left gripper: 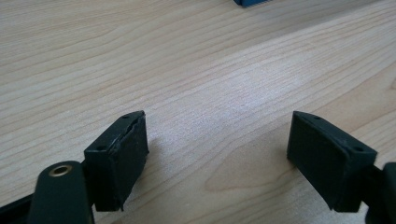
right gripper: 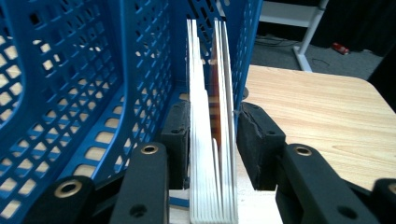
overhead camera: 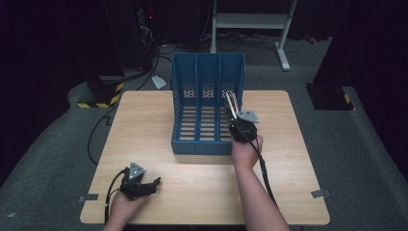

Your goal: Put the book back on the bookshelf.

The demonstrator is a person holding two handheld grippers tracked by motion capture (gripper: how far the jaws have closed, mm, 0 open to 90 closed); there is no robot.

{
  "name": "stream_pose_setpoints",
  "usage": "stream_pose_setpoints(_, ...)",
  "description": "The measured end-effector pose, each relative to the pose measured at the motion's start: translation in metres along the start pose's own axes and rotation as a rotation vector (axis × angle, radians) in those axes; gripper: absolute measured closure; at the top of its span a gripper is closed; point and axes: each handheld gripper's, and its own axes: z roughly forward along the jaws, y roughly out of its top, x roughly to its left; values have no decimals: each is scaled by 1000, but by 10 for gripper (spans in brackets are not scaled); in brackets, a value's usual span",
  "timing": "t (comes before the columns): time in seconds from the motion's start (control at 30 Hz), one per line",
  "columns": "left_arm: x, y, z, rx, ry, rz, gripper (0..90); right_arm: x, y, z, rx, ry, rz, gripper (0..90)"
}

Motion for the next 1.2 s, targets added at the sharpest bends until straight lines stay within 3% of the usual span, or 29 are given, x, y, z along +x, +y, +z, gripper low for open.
stream_pose_setpoints(0.33, 0, 0, 0, 0, -1, 1, 205, -8, -10, -21, -9, 77, 7, 644)
stream_pose_setpoints(0.53, 0, 0, 0, 0, 0, 2, 205, -11, -16, -27, -9, 83, 9, 657)
stream_pose_setpoints(0.8, 0, 0, 0, 0, 0, 2, 206, -2, -18, -23, -28, 31, -36, 745)
stream_pose_setpoints(1.2, 0, 0, 0, -1, -2, 4, 206, 13, -17, -18, -40, -83, 38, 752)
